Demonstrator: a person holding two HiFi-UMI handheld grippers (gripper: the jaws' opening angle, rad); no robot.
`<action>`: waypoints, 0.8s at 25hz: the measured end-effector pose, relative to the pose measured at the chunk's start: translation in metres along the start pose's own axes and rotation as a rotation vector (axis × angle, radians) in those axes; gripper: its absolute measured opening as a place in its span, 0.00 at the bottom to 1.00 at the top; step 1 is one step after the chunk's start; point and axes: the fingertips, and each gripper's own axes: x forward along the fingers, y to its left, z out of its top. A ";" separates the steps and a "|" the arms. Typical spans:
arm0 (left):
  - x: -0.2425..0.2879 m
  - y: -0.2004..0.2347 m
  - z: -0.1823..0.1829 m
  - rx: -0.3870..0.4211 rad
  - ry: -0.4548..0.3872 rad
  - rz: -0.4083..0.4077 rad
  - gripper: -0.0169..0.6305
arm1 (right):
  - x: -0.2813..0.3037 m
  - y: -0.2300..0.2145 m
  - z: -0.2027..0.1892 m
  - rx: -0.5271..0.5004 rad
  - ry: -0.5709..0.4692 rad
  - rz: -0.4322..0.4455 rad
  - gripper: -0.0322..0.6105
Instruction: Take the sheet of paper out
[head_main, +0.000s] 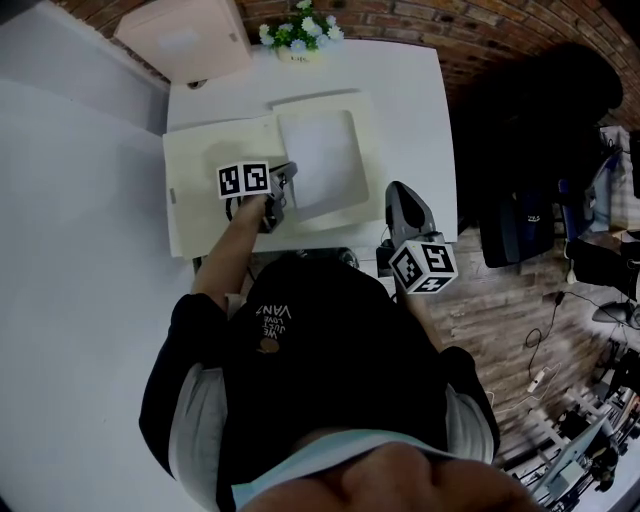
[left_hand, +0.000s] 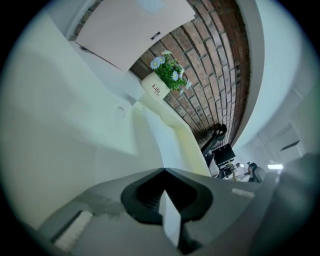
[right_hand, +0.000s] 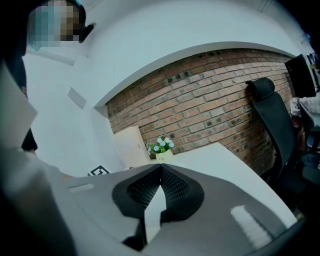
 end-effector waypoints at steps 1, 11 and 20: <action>-0.003 0.001 0.001 0.006 -0.007 0.003 0.03 | 0.001 0.002 -0.001 -0.002 0.003 0.006 0.05; -0.029 0.000 0.005 0.031 -0.079 0.015 0.03 | 0.008 0.016 -0.007 -0.012 0.025 0.064 0.05; -0.055 0.005 0.002 0.064 -0.117 0.047 0.03 | 0.014 0.030 -0.012 -0.031 0.047 0.125 0.05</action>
